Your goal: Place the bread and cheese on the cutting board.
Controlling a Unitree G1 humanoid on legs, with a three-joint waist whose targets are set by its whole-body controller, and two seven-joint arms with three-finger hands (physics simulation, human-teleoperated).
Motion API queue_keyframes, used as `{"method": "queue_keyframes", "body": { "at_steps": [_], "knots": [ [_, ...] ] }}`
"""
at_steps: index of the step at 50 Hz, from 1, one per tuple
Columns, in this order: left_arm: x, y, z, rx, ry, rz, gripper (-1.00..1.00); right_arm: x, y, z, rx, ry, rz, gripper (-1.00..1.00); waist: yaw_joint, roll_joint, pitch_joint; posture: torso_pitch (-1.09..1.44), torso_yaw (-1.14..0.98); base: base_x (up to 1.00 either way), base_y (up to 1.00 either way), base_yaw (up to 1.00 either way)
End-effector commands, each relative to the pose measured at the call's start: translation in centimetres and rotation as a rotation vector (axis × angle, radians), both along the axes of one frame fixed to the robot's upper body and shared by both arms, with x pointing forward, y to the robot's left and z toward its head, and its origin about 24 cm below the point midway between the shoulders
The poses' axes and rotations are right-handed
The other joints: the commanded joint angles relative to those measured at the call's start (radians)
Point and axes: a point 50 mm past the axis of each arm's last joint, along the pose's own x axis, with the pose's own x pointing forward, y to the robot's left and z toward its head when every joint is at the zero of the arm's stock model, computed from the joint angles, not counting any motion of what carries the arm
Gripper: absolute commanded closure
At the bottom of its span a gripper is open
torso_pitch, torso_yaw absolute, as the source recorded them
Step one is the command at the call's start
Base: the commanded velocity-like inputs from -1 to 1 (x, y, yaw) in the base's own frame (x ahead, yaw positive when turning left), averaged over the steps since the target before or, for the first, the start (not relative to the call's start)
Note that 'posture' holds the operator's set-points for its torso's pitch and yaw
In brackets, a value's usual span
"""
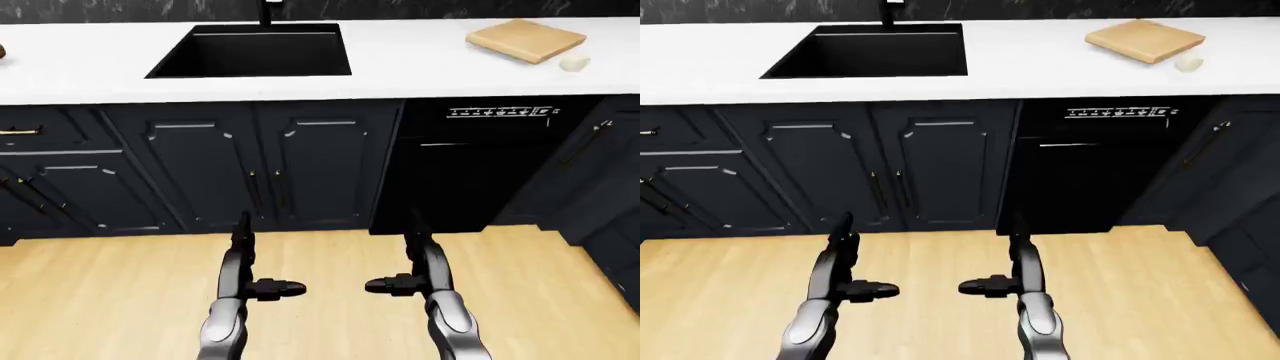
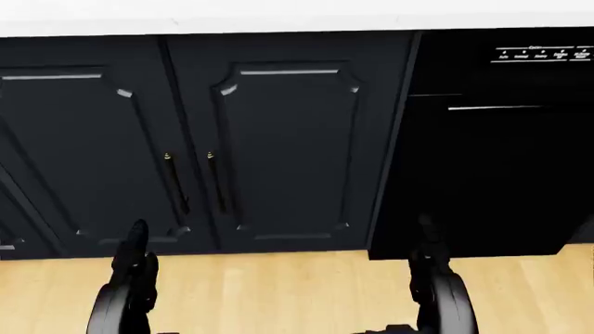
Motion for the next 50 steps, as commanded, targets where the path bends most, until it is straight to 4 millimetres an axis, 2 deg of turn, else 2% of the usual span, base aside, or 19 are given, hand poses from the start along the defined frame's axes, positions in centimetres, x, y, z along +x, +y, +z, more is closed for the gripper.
{"method": "queue_keyframes", "body": {
  "at_steps": [1,3,4,5,7,8,12,17,20,24,27,30,32,35,48,49,50],
  "knots": [
    [0.9,0.1,3.7,0.001,-0.171,-0.013,-1.0,1.2,0.1,3.1,-0.056,-0.123,-0.007,-1.0,-0.002,-0.008,-0.001,0.0,0.0,0.0,0.0,0.0],
    [0.9,0.1,4.2,-0.006,-0.164,-0.019,-1.0,1.3,0.3,3.5,-0.108,-0.108,-0.032,-1.0,0.01,-0.001,-0.063,0.0,0.0,0.0,0.0,0.0],
    [0.9,0.1,4.4,-0.012,-0.158,-0.024,-1.0,1.2,0.4,3.9,-0.113,-0.127,-0.024,-1.0,0.011,-0.001,-0.052,0.0,0.0,0.0,0.0,0.0],
    [0.9,0.1,4.8,-0.013,-0.155,-0.032,-1.0,1.1,0.5,4.3,-0.127,-0.139,-0.019,-1.0,0.009,-0.008,-0.019,0.0,0.0,0.0,0.0,0.0],
    [1.2,0.2,5.6,-0.018,-0.155,-0.041,-1.0,0.9,0.8,5.0,-0.11,-0.126,0.039,-1.0,0.011,-0.007,-0.07,0.0,0.0,0.0,0.0,0.0],
    [1.4,0.3,6.1,-0.026,-0.155,-0.04,-1.0,0.8,0.8,5.4,-0.115,-0.123,0.052,-1.0,0.012,-0.007,-0.075,0.0,0.0,0.0,0.0,0.0],
    [2.1,0.6,8.2,-0.007,-0.181,-0.036,-1.0,1.2,0.9,7.7,-0.14,-0.168,0.093,-1.0,0.012,-0.003,-0.079,0.0,0.0,0.0,0.0,0.0],
    [2.7,1.2,11.0,0.004,-0.221,-0.025,-1.0,2.3,0.9,12.0,-0.132,-0.239,0.122,-1.0,0.009,-0.001,-0.088,0.0,0.0,0.0,0.0,0.0],
    [2.6,1.4,13.6,0.01,-0.27,-0.025,-1.0,2.7,1.1,13.5,-0.136,-0.26,0.14,-1.0,0.008,0.001,-0.092,0.0,0.0,0.0,0.0,0.0],
    [2.5,1.4,15.9,0.029,-0.309,-0.038,-1.0,2.8,1.0,15.0,-0.15,-0.286,0.147,-1.0,0.007,0.001,-0.093,0.0,0.0,0.0,0.0,0.0],
    [2.1,1.4,17.3,0.032,-0.335,-0.045,-1.0,2.7,1.1,16.0,-0.156,-0.313,0.144,-1.0,0.008,0.002,-0.092,0.0,0.0,0.0,0.0,0.0],
    [1.4,1.4,18.6,0.032,-0.36,-0.049,-1.0,1.0,1.6,18.0,-0.16,-0.36,0.167,-1.0,0.009,0.004,-0.091,0.0,0.0,0.0,0.0,0.0],
    [1.1,1.3,18.8,0.03,-0.368,-0.054,-1.0,0.6,1.6,18.4,-0.156,-0.37,0.168,-1.0,0.009,0.005,-0.085,0.0,0.0,0.0,0.03,0.0],
    [1.2,1.3,18.4,0.03,-0.362,-0.053,-1.0,0.7,1.5,17.7,-0.155,-0.362,0.163,-1.0,0.008,0.007,-0.075,0.0,0.0,0.0,0.04,0.0],
    [1.5,1.2,17.4,0.034,-0.348,-0.052,-1.0,0.8,1.4,17.0,-0.162,-0.354,0.157,-1.0,0.007,0.005,-0.073,0.0,0.0,0.0,0.03,0.0],
    [1.5,1.2,17.4,0.034,-0.347,-0.052,-1.0,0.8,1.4,17.0,-0.163,-0.354,0.158,-1.0,0.005,0.012,-0.089,0.0,0.0,0.01,0.09,0.0],
    [1.5,1.2,17.4,0.034,-0.347,-0.052,-1.0,0.8,1.5,17.0,-0.163,-0.355,0.158,-1.0,0.005,0.009,-0.079,0.0,0.0,0.0,0.09,0.0]
  ]
}}
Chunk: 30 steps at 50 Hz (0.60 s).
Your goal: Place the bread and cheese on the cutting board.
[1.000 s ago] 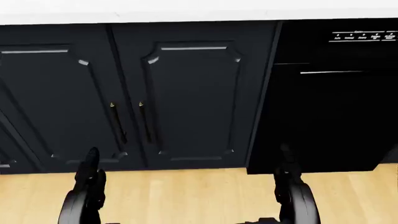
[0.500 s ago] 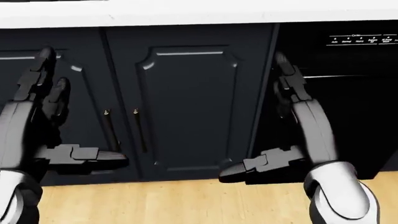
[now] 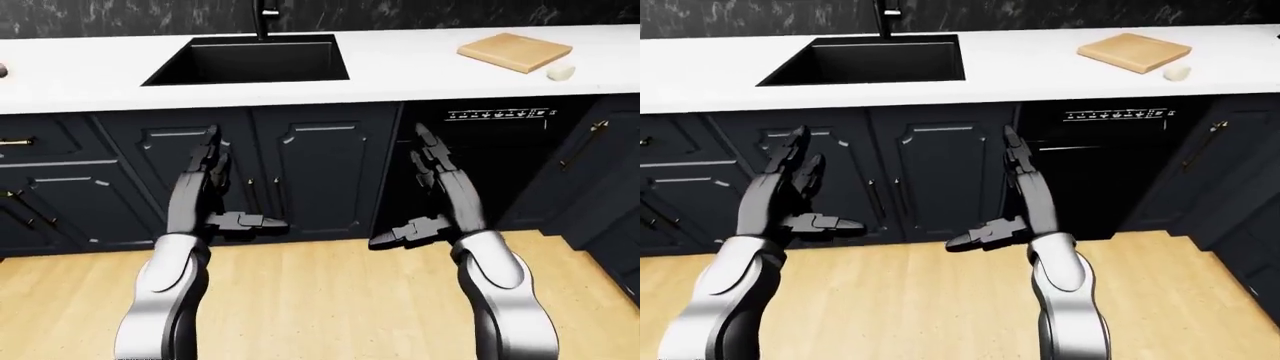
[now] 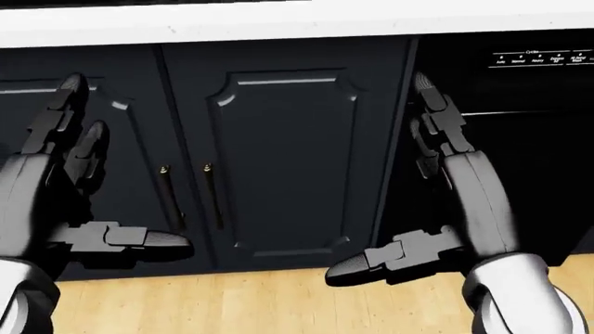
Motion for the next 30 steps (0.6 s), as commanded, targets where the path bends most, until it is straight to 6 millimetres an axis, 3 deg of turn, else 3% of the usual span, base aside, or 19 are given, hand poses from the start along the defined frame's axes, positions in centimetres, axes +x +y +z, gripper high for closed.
{"method": "queue_keyframes", "body": {
  "at_steps": [1,4,5,8,9,13,14,15,16,17,18,20,27,29,30],
  "knots": [
    [-0.28,-0.14,1.74,0.012,-0.101,-0.006,-1.0,-0.32,0.07,1.6,-0.007,-0.096,0.002,-1.0,-0.002,0.004,-0.019,0.0,0.0,0.01,0.12,0.0],
    [-0.26,-0.17,1.6,0.012,-0.1,-0.007,-1.0,-0.36,0.14,1.43,-0.018,-0.099,0.005,-1.0,-0.008,-0.003,-0.011,0.0,0.0,0.01,0.32,0.0],
    [-0.24,-0.17,1.59,0.012,-0.099,-0.006,-1.0,-0.37,0.15,1.45,-0.02,-0.1,0.005,-1.0,-0.01,-0.015,-0.011,0.0,0.0,0.0,0.43,0.0],
    [-0.24,-0.16,1.56,0.012,-0.098,-0.006,-1.0,-0.34,0.14,1.4,-0.021,-0.1,0.004,-1.0,-0.013,-0.033,-0.02,0.0,0.0,0.0,0.51,0.0],
    [-0.25,-0.17,1.57,0.012,-0.099,-0.006,-1.0,-0.35,0.14,1.41,-0.019,-0.1,0.005,-1.0,-0.015,-0.029,-0.02,0.0,0.0,0.02,0.51,0.0],
    [-0.24,-0.16,1.54,0.012,-0.098,-0.006,-1.0,-0.37,0.16,1.41,-0.016,-0.097,0.005,-1.0,-0.025,0.021,0.001,0.0,0.0,0.01,0.51,0.0],
    [-0.24,-0.16,1.51,0.012,-0.098,-0.006,-1.0,-0.37,0.16,1.37,-0.018,-0.097,0.005,-1.0,-0.026,0.045,-0.004,0.0,0.0,0.0,0.51,0.0],
    [-0.24,-0.15,1.5,0.012,-0.098,-0.006,-1.0,-0.37,0.16,1.35,-0.017,-0.097,0.005,-1.0,-0.026,0.094,-0.021,0.0,0.0,0.0,0.52,0.0],
    [-0.21,-0.15,1.44,0.013,-0.097,-0.005,-1.0,-0.39,0.16,1.36,-0.017,-0.097,0.006,-1.0,-0.029,0.106,-0.033,0.0,0.0,0.01,0.51,0.0],
    [-0.2,-0.14,1.42,0.013,-0.097,-0.005,-1.0,-0.39,0.15,1.35,-0.017,-0.097,0.005,-1.0,-0.017,0.077,-0.007,0.0,0.0,0.0,0.51,0.0],
    [-0.21,-0.15,1.44,0.012,-0.097,-0.006,-1.0,-0.38,0.15,1.33,-0.017,-0.096,0.005,-1.0,-0.021,0.074,0.002,0.0,0.0,0.0,0.49,0.0],
    [-0.21,-0.16,1.41,0.012,-0.097,-0.006,-1.0,-0.39,0.17,1.33,-0.019,-0.097,0.005,-1.0,-0.017,0.046,-0.005,0.0,0.0,0.0,0.5,0.0],
    [-0.3,-0.14,1.42,0.012,-0.098,-0.006,-1.0,-0.45,0.23,1.37,-0.021,-0.097,0.007,-1.0,-0.016,-0.029,0.003,0.0,0.0,0.0,0.49,0.0],
    [-0.31,-0.16,1.42,0.012,-0.098,-0.007,-1.0,-0.49,0.24,1.44,-0.021,-0.097,0.007,-1.0,-0.017,-0.07,-0.007,0.0,0.0,0.0,0.47,0.0],
    [-0.32,-0.17,1.45,0.012,-0.097,-0.007,-1.0,-0.48,0.24,1.43,-0.022,-0.098,0.007,-1.0,-0.029,-0.038,-0.002,0.0,0.0,0.0,0.45,0.0]
  ]
}}
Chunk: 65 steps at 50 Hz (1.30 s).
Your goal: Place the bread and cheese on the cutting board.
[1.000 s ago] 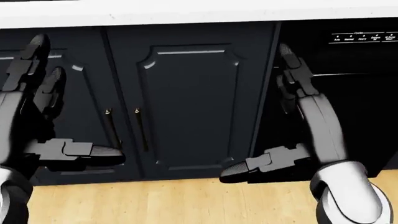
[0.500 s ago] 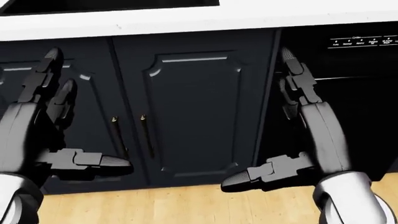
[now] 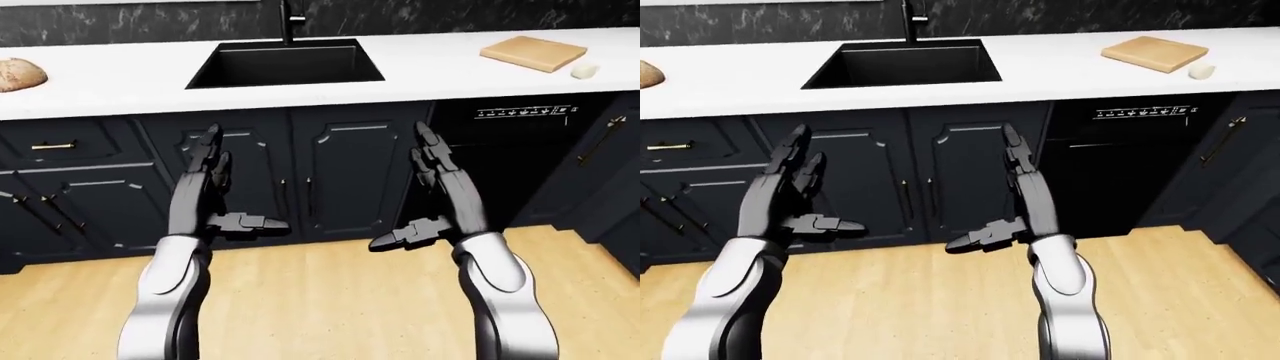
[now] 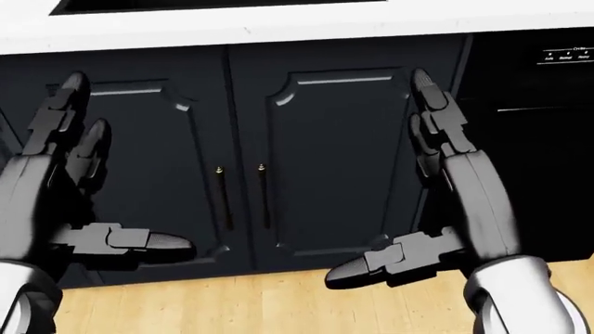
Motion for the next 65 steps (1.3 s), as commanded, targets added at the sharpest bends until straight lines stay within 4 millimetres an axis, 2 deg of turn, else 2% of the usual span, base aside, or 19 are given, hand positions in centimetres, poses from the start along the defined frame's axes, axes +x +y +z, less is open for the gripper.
{"method": "queue_keyframes", "body": {
  "at_steps": [1,4,7,9,11,25,26,31,34,37,39,51,52,55,59,61,63,64,65],
  "knots": [
    [-0.2,0.0,1.5,0.012,-0.078,-0.001,-1.0,-0.2,0.2,1.2,-0.001,-0.067,0.006,-1.0,0.008,-0.011,-0.022,0.0,0.0,0.01,0.45,0.0],
    [-0.3,0.0,1.7,0.012,-0.083,-0.002,-1.0,-0.2,0.2,1.3,0.0,-0.071,0.009,-1.0,0.012,-0.02,-0.039,0.0,0.0,0.0,0.47,0.0],
    [-0.4,0.0,2.1,0.013,-0.09,-0.003,-1.0,-0.4,0.3,1.7,0.0,-0.079,0.012,-1.0,0.011,0.015,-0.021,0.0,0.0,0.0,0.46,0.0],
    [-0.4,0.0,2.3,0.014,-0.096,-0.005,-1.0,-0.4,0.3,2.0,-0.002,-0.085,0.013,-1.0,0.008,0.052,-0.016,0.0,0.0,0.0,0.47,0.0],
    [-0.4,-0.1,2.7,0.016,-0.102,-0.006,-1.0,-0.4,0.3,2.2,-0.004,-0.089,0.015,-1.0,0.009,0.142,-0.039,0.0,0.0,0.0,0.46,0.0],
    [-0.4,-0.3,6.0,0.037,-0.169,-0.019,-1.0,0.4,0.9,5.4,-0.029,-0.151,0.036,-1.0,0.008,-0.031,-0.02,0.0,0.0,0.0,0.47,0.0],
    [-0.4,-0.3,6.1,0.039,-0.172,-0.02,-1.0,0.4,1.0,5.6,-0.03,-0.155,0.037,-1.0,-0.001,-0.001,-0.02,0.0,0.0,0.0,0.46,0.0],
    [-0.2,-0.6,6.5,0.051,-0.181,-0.033,-1.0,0.5,0.9,6.3,-0.035,-0.17,0.038,-1.0,0.015,-0.005,-0.036,0.0,0.0,0.0,0.46,0.0],
    [-0.2,-0.6,6.7,0.055,-0.182,-0.037,-1.0,0.6,0.9,6.8,-0.036,-0.181,0.038,-1.0,0.01,0.046,-0.016,0.0,0.0,0.01,0.46,0.0],
    [-0.2,-0.7,7.1,0.056,-0.186,-0.04,-1.0,0.6,0.9,7.9,-0.03,-0.2,0.036,-1.0,0.004,0.14,-0.049,0.0,0.0,0.0,0.46,0.0],
    [-0.1,-0.6,7.2,0.058,-0.189,-0.041,-1.0,0.6,1.1,8.4,-0.03,-0.212,0.039,-1.0,0.011,0.113,-0.019,0.0,0.0,0.0,0.46,0.0],
    [0.1,-0.4,7.0,0.054,-0.186,-0.031,-1.0,0.7,1.6,8.2,-0.027,-0.21,0.052,-1.0,0.011,-0.03,-0.026,0.0,0.0,0.0,0.44,0.0],
    [0.1,-0.4,7.0,0.054,-0.186,-0.032,-1.0,0.6,1.6,8.2,-0.027,-0.21,0.053,-1.0,0.002,0.009,-0.02,0.0,0.0,0.0,0.43,0.0],
    [0.1,-0.4,6.9,0.056,-0.185,-0.033,-1.0,0.6,1.5,8.1,-0.027,-0.21,0.052,-1.0,0.012,-0.015,-0.036,0.0,0.0,0.01,0.41,0.0],
    [0.1,-0.5,6.9,0.058,-0.185,-0.035,-1.0,0.5,1.5,8.2,-0.024,-0.211,0.054,-1.0,0.015,0.024,-0.018,0.0,0.0,0.0,0.42,0.0],
    [0.1,-0.6,6.9,0.058,-0.184,-0.036,-1.0,0.4,1.5,8.2,-0.023,-0.212,0.054,-1.0,0.011,0.064,-0.015,0.0,0.0,0.01,0.42,0.0],
    [0.1,-0.6,7.0,0.059,-0.185,-0.036,-1.0,0.4,1.5,8.2,-0.023,-0.213,0.054,-1.0,0.014,0.162,-0.038,0.0,0.0,0.0,0.42,0.0],
    [0.1,-0.6,6.9,0.059,-0.185,-0.037,-1.0,0.4,1.5,8.2,-0.023,-0.212,0.054,-1.0,0.016,0.105,-0.025,0.0,0.0,0.01,0.41,0.0],
    [0.1,-0.6,6.9,0.059,-0.184,-0.037,-1.0,0.4,1.5,8.2,-0.022,-0.212,0.054,-1.0,0.017,0.115,-0.019,0.0,0.0,0.01,0.42,0.0]
  ]
}}
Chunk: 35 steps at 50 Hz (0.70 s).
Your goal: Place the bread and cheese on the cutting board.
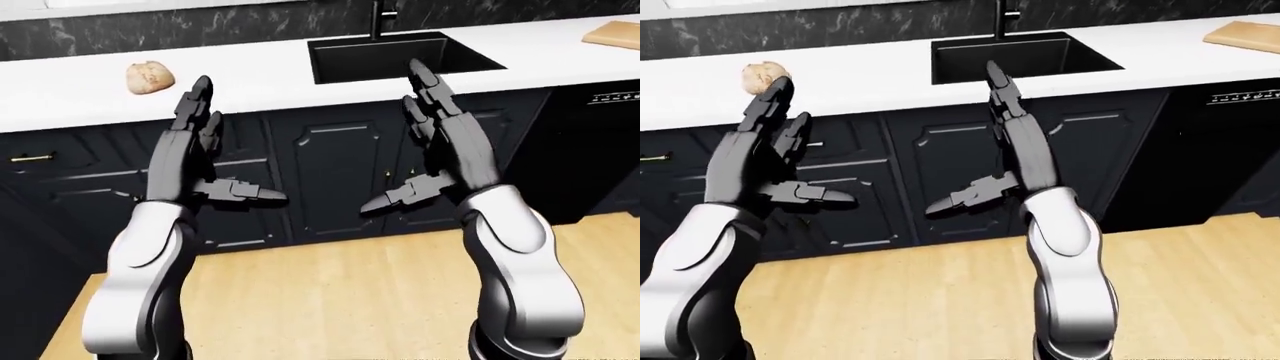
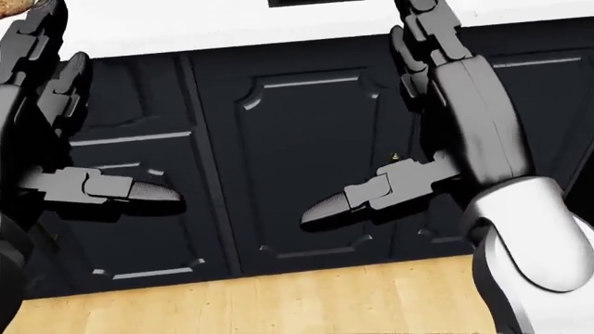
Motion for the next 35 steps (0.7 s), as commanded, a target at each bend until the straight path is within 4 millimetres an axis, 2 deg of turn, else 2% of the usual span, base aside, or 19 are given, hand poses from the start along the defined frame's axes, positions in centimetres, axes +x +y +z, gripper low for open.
{"method": "queue_keyframes", "body": {
  "at_steps": [1,3,9,11,12,13,14,16,18,20,22,23,24,25,26,27,29,32,35],
  "knots": [
    [-0.41,-0.41,1.49,0.008,-0.087,-0.018,-1.0,-0.5,-0.36,1.49,0.002,-0.089,-0.018,-1.0,-0.006,0.0,-0.022,0.0,0.0,0.0,0.42,0.0],
    [-0.42,-0.4,1.53,0.008,-0.088,-0.018,-1.0,-0.49,-0.32,1.49,0.002,-0.089,-0.018,-1.0,-0.009,-0.023,-0.026,0.0,0.0,0.0,0.41,0.0],
    [-0.46,-0.41,1.62,0.009,-0.088,-0.018,-1.0,-0.49,-0.16,1.57,0.0,-0.088,-0.012,-1.0,-0.016,-0.082,-0.013,0.0,0.0,0.0,0.42,0.0],
    [-0.43,-0.47,1.64,0.009,-0.087,-0.019,-1.0,-0.45,-0.2,1.57,0.001,-0.088,-0.013,-1.0,-0.017,-0.115,-0.016,0.0,0.0,0.0,0.41,0.0],
    [-0.43,-0.51,1.68,0.009,-0.088,-0.02,-1.0,-0.43,-0.2,1.56,0.001,-0.088,-0.013,-1.0,-0.018,-0.147,-0.032,0.0,0.0,0.01,0.41,0.0],
    [-0.43,-0.52,1.69,0.01,-0.087,-0.02,-1.0,-0.42,-0.21,1.56,0.001,-0.088,-0.013,-1.0,-0.028,-0.101,-0.02,0.0,0.0,0.01,0.41,0.0],
    [-0.43,-0.56,1.69,0.011,-0.087,-0.022,-1.0,-0.4,-0.21,1.57,0.001,-0.087,-0.013,-1.0,-0.015,-0.123,-0.028,0.0,0.0,0.01,0.41,0.0],
    [-0.41,-0.59,1.72,0.011,-0.087,-0.022,-1.0,-0.43,-0.21,1.61,0.002,-0.088,-0.011,-1.0,-0.014,-0.124,-0.041,0.0,0.0,0.0,0.4,0.0],
    [-0.38,-0.62,1.71,0.012,-0.086,-0.023,-1.0,-0.43,-0.19,1.64,0.002,-0.088,-0.011,-1.0,-0.01,-0.108,-0.034,0.0,0.0,0.0,0.41,0.0],
    [-0.37,-0.64,1.71,0.013,-0.086,-0.023,-1.0,-0.43,-0.18,1.63,0.002,-0.088,-0.01,-1.0,-0.013,-0.079,-0.017,0.0,0.0,0.0,0.4,0.0],
    [-0.37,-0.63,1.73,0.012,-0.086,-0.022,-1.0,-0.45,-0.17,1.6,0.003,-0.088,-0.009,-1.0,-0.017,-0.036,-0.018,0.0,0.0,0.0,0.41,0.0],
    [-0.39,-0.63,1.72,0.013,-0.086,-0.022,-1.0,-0.47,-0.16,1.61,0.003,-0.088,-0.009,-1.0,-0.02,0.006,-0.03,0.0,0.0,0.0,0.41,0.0],
    [-0.37,-0.59,1.68,0.013,-0.086,-0.021,-1.0,-0.48,-0.13,1.57,0.003,-0.088,-0.007,-1.0,-0.013,0.061,-0.043,0.0,0.0,0.0,0.41,0.0],
    [-0.37,-0.56,1.63,0.012,-0.086,-0.021,-1.0,-0.47,-0.12,1.54,0.003,-0.087,-0.007,-1.0,-0.012,-0.003,-0.025,0.0,0.0,0.01,0.41,0.0],
    [-0.36,-0.55,1.58,0.013,-0.085,-0.02,-1.0,-0.47,-0.11,1.54,0.003,-0.087,-0.007,-1.0,-0.012,0.01,-0.02,0.0,0.0,0.0,0.39,0.0],
    [-0.36,-0.53,1.57,0.012,-0.085,-0.02,-1.0,-0.47,-0.1,1.51,0.002,-0.087,-0.007,-1.0,-0.007,0.003,-0.024,0.0,0.0,0.01,0.4,0.0],
    [-0.36,-0.5,1.52,0.012,-0.084,-0.019,-1.0,-0.42,-0.07,1.41,0.002,-0.086,-0.007,-1.0,-0.01,-0.021,-0.027,0.0,0.0,0.0,0.4,0.0],
    [-0.39,-0.51,1.31,0.011,-0.081,-0.019,-1.0,-0.45,-0.02,1.31,0.001,-0.084,-0.004,-1.0,-0.013,-0.051,-0.015,0.0,0.0,0.0,0.39,0.0],
    [-0.43,-0.55,1.33,0.012,-0.082,-0.02,-1.0,-0.5,-0.04,1.31,0.001,-0.085,-0.004,-1.0,-0.015,-0.083,-0.014,0.0,0.0,0.0,0.4,0.0]
  ]
}}
